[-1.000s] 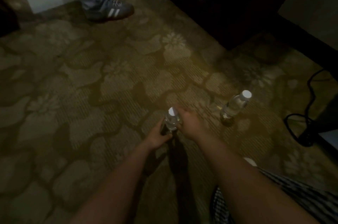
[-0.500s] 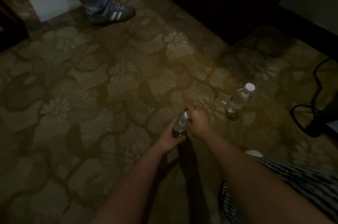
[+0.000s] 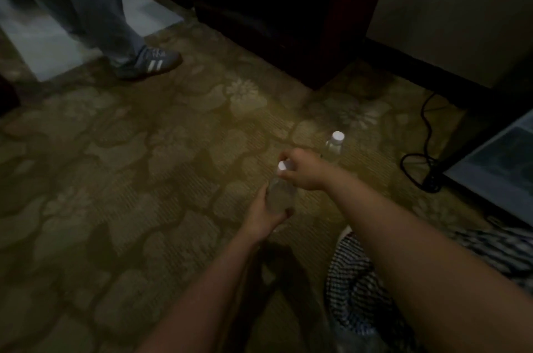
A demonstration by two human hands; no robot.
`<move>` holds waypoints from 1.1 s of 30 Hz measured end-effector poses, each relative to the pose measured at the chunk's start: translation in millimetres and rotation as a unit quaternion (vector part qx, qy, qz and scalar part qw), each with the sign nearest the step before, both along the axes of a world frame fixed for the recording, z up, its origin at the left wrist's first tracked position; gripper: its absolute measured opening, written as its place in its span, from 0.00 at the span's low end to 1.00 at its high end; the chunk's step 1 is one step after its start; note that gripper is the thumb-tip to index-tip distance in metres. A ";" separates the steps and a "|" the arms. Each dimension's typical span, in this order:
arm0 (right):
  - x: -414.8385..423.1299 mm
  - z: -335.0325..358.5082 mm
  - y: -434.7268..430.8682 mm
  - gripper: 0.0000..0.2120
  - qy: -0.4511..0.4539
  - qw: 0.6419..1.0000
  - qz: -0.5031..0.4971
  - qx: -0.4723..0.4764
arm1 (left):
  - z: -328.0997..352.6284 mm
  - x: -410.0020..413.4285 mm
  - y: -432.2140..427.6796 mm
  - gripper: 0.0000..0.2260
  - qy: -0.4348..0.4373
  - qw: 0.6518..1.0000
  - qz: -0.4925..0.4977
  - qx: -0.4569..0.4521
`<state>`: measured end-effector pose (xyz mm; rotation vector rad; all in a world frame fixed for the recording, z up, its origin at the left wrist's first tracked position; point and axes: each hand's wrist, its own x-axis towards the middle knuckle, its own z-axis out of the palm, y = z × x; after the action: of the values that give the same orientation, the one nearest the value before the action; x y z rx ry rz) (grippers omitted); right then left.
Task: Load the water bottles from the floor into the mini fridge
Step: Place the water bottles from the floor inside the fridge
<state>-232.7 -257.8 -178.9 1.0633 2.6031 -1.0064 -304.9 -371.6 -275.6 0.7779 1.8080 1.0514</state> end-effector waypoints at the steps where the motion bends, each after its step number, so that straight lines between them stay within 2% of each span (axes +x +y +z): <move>1: 8.1 7.9 0.2 0.15 0.005 1.000 0.000 0.005 | 5.1 5.8 1.2 0.26 0.004 1.000 0.003 0.012; 8: 71.4 54.1 4.0 0.13 0.046 0.998 -0.033 0.040 | 42.6 40.2 12.9 0.25 0.039 0.993 -0.081 0.071; 12: 101.7 81.8 5.0 0.13 0.099 0.991 -0.065 0.054 | 71.6 60.1 25.6 0.24 0.067 0.988 -0.101 0.097; 18: 164.0 127.6 7.0 0.12 0.196 0.969 -0.123 0.091 | 122.5 93.2 45.0 0.25 0.069 0.974 -0.156 0.147; 23: 220.2 157.2 13.0 0.13 0.220 0.959 -0.140 0.114 | 154.5 138.7 66.2 0.24 0.075 0.964 -0.185 0.177; 26: 251.5 163.9 21.4 0.12 0.230 0.952 -0.163 0.123 | 167.6 169.9 80.9 0.22 0.079 0.957 -0.205 0.190; 33: 329.1 165.8 38.3 0.11 0.302 0.911 -0.260 0.109 | 193.9 249.9 122.4 0.18 0.104 0.941 -0.247 0.208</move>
<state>96.4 -219.5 -13.2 1.8237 3.0338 -1.3529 -54.9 -249.2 -81.8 1.5584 1.4439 1.0454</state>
